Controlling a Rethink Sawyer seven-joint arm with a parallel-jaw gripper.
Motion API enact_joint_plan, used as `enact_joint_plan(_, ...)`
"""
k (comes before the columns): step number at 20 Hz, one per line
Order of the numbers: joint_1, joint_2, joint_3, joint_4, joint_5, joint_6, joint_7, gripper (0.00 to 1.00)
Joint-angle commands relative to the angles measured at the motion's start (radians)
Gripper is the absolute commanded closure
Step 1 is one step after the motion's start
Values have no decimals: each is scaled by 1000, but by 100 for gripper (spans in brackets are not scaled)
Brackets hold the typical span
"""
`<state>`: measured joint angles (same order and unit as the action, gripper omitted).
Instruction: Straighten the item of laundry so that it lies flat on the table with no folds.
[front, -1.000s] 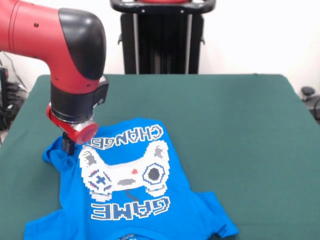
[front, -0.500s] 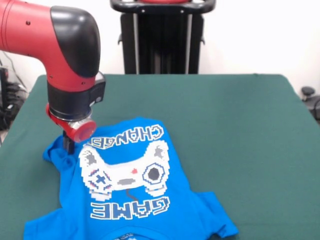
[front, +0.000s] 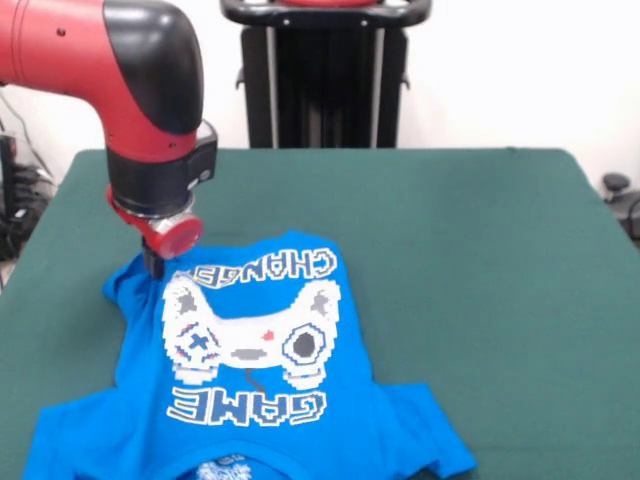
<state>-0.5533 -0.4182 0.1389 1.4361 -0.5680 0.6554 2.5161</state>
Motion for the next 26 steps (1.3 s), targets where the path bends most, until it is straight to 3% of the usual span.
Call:
enact_joint_plan(1, 12, -15, 56, 214, 51, 129, -119, 100)
enact_joint_plan(20, 24, 8, 46, 191, 12, 41, -95, 100)
enact_joint_plan(21, 25, 8, 46, 191, 8, 31, -93, 0)
enact_joint_plan(26, 46, 13, 32, 163, -17, -26, -61, 0)
